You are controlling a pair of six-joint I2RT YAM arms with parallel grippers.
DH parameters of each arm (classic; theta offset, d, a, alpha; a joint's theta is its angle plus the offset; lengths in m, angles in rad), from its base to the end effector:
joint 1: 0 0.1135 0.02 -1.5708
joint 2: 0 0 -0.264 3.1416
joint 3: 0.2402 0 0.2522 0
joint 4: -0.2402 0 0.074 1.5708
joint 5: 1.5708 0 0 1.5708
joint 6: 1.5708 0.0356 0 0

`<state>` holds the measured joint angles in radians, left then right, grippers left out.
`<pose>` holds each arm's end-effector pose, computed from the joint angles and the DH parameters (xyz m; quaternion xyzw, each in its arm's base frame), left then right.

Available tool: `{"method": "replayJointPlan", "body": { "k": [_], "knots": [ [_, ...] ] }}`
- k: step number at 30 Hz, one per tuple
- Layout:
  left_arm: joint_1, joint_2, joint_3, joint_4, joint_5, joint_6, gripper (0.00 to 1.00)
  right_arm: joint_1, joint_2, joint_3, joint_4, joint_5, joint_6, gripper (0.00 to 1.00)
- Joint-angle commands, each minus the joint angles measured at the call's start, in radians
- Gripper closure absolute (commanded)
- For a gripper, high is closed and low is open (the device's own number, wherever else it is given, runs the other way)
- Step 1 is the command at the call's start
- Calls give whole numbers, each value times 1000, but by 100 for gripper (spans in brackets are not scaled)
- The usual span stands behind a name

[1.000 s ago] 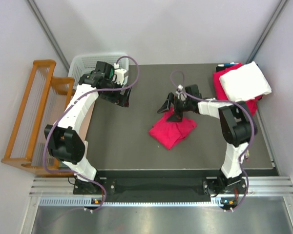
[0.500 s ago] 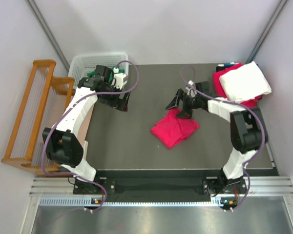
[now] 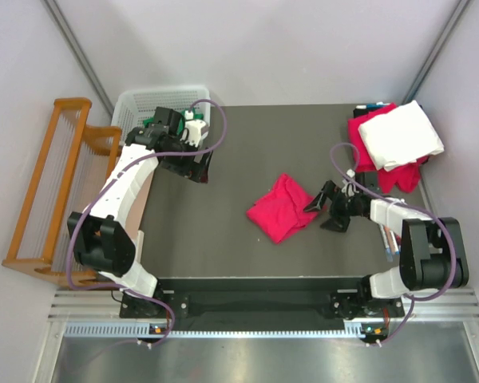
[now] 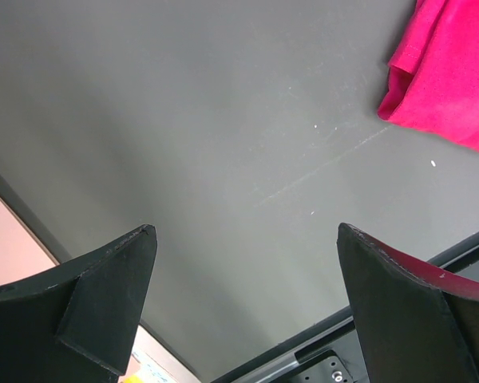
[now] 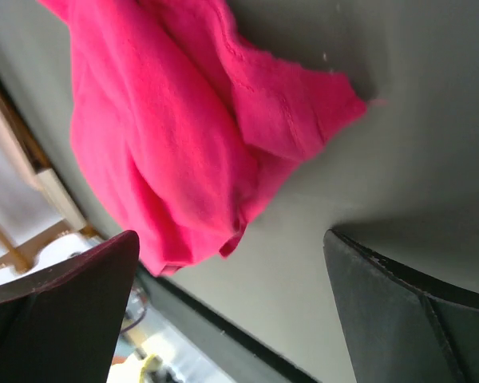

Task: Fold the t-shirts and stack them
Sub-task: Neatly place the folded tshirt to the corner

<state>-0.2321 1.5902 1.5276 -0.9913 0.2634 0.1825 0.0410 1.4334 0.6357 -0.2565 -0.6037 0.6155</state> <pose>0.3160 -0.0842 0.3278 0.2301 0.9310 -0.1332 0.2501 0.2478 0.0304 0.1518 0.1887 0.9068 0.3507 0.1382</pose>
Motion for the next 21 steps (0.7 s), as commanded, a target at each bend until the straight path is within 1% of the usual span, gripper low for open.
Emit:
{"method": "replayJointPlan", "body": {
  "k": [1,6,9,12,13,15,16,21],
  "knots": [
    [4,-45,-4,5,5,9,1,-65,-28,-8,25,2,-48,0],
    [4,-44,-12,8,5,11,1,-98,-34,-8,16,5,-71,0],
    [4,-44,-12,8,7,11,1,-113,4,-8,48,-1,-76,0],
    [4,-45,-14,8,5,11,1,-115,65,-11,117,-21,-56,0],
    [4,-45,-12,6,4,14,1,-115,94,-17,173,-36,-46,0],
    [4,-44,-12,8,3,15,1,-115,133,-13,223,-44,-23,0],
    [4,-44,-12,8,5,15,1,-115,171,-7,285,-62,-17,0],
    [4,-35,-1,2,2,17,1,-115,283,-13,394,-85,13,0]
  ]
}}
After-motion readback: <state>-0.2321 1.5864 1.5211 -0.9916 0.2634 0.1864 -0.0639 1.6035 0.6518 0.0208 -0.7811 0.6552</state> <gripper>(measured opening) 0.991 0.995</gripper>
